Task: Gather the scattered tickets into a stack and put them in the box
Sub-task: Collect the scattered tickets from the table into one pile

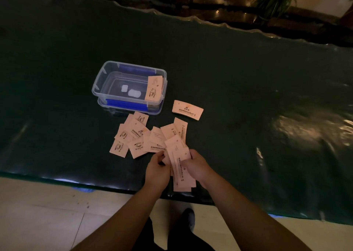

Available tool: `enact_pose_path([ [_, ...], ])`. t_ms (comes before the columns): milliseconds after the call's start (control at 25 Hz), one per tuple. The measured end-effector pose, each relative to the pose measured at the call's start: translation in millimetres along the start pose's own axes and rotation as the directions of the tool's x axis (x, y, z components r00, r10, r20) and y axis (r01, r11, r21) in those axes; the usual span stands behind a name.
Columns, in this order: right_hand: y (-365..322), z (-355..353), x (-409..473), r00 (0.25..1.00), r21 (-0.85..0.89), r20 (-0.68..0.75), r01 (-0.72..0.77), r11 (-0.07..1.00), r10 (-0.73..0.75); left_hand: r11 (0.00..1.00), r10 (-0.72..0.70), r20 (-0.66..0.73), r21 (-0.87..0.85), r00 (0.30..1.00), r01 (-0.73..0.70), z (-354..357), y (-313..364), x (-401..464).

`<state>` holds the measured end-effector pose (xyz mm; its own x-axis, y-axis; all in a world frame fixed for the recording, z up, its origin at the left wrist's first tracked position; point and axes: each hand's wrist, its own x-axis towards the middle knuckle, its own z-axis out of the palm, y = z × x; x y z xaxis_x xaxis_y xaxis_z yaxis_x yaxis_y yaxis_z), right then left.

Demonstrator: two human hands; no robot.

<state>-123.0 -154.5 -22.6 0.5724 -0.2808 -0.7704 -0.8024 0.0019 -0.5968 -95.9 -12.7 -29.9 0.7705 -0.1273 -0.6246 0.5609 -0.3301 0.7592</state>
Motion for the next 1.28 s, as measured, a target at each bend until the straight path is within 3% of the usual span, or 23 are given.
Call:
enact_pose_path([
  [160,-2,-6,-6,1.000,-0.046,0.002,0.031,0.998,-0.031,0.999,-0.037,0.056,0.018,0.998,0.036,3,-3,-1],
  [240,2,-13,-8,1.000,-0.034,0.017,0.010,0.999,-0.009,0.993,-0.036,0.095,0.111,0.995,0.026,-2,-3,3],
  [400,11,-29,-13,0.999,-0.012,-0.002,-0.049,0.999,0.049,0.889,0.191,0.068,0.412,0.979,-0.202,-19,15,22],
  [480,16,-36,-15,0.997,-0.017,-0.016,-0.073,0.997,0.073,0.706,0.308,0.154,0.624,0.939,-0.334,-24,33,38],
  [560,21,-41,-14,0.996,-0.019,-0.035,-0.078,0.997,0.078,0.384,0.340,0.384,0.776,0.858,-0.500,-20,55,53],
  [680,28,-48,-11,0.996,-0.031,-0.056,-0.067,0.997,0.065,-0.009,0.156,0.658,0.746,0.736,-0.665,1,90,70],
  [800,31,-55,-10,0.996,-0.048,-0.069,-0.062,0.997,0.059,-0.250,-0.014,0.730,0.660,0.684,-0.709,25,112,96],
  [1000,38,-62,0,0.993,-0.038,-0.086,-0.090,0.995,0.086,-0.345,-0.133,0.734,0.596,0.667,-0.725,54,125,119],
  [1280,42,-64,0,0.990,0.075,-0.097,-0.095,0.993,0.102,-0.394,-0.078,0.759,0.572,0.646,-0.719,61,118,129],
])
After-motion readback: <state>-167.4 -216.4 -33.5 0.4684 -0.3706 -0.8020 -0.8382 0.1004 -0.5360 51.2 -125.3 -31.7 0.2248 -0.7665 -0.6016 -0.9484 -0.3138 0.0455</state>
